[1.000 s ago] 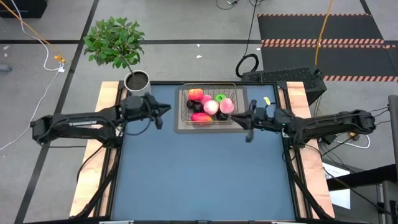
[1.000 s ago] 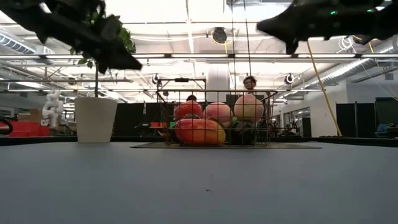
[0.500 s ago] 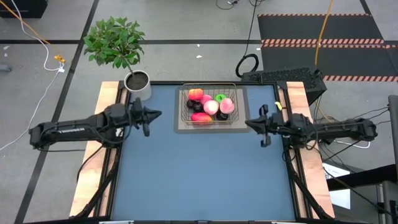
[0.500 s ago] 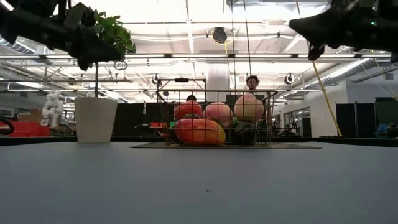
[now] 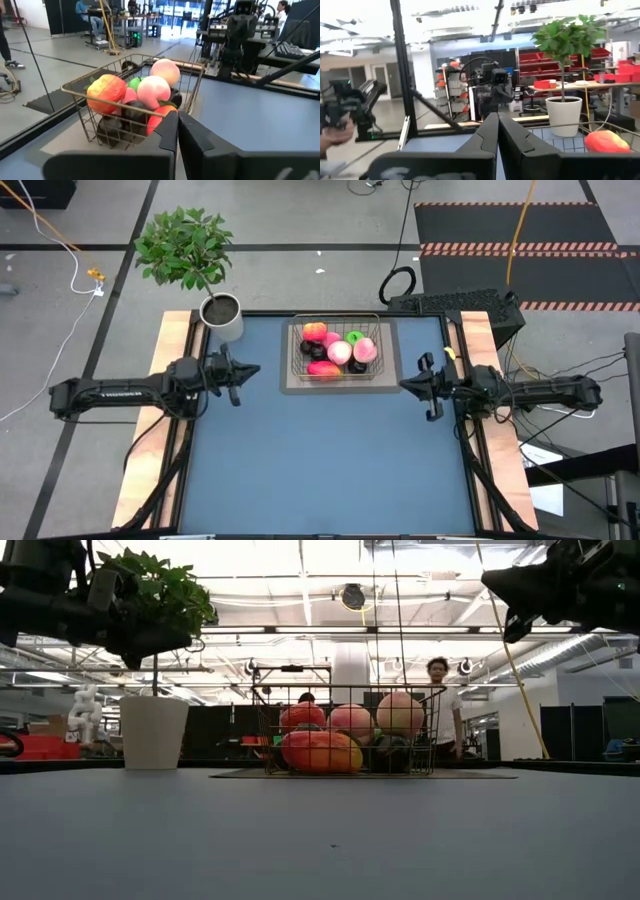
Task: Build produce basket
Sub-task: Return to Home Position
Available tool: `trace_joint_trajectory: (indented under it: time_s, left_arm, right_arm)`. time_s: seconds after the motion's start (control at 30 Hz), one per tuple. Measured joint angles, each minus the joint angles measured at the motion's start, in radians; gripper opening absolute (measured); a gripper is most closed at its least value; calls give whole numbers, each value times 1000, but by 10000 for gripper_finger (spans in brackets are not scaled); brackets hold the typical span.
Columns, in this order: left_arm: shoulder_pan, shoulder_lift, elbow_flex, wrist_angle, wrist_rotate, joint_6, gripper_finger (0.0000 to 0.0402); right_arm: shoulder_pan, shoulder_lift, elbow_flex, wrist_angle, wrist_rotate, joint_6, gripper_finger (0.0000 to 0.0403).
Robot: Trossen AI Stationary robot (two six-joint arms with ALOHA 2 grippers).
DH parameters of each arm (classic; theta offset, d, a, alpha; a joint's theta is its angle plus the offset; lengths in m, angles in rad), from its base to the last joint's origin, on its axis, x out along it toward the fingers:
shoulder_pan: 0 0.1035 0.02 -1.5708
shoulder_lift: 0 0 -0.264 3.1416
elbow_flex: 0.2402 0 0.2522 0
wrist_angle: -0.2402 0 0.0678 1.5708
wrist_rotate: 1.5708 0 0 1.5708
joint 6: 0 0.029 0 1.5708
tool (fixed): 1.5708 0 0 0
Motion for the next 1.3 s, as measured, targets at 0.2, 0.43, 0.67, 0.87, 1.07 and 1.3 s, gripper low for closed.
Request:
trace_joint_trajectory:
  time_s: [0.2,0.43,0.67,0.87,1.07,1.3]
  left_arm:
    - [0,-73,0,-78,0,-3,24]
    - [0,-139,-101,33,2,-27,4]
    - [-2,-165,-98,-37,21,-26,13]
    - [-3,-201,-98,-73,46,-21,6]
    - [-2,-222,-98,-176,45,-10,17]
    - [-2,-231,-98,-129,45,5,4]
  right_arm:
    - [0,-65,-1,-124,-31,4,0]
    - [1,-122,-1,-201,-38,30,0]
    - [1,-142,-2,-262,-81,17,0]
    - [2,-194,-2,-400,-139,13,0]
    - [1,-243,-13,-483,-130,-19,0]
    - [1,-272,-40,-430,-130,-13,0]
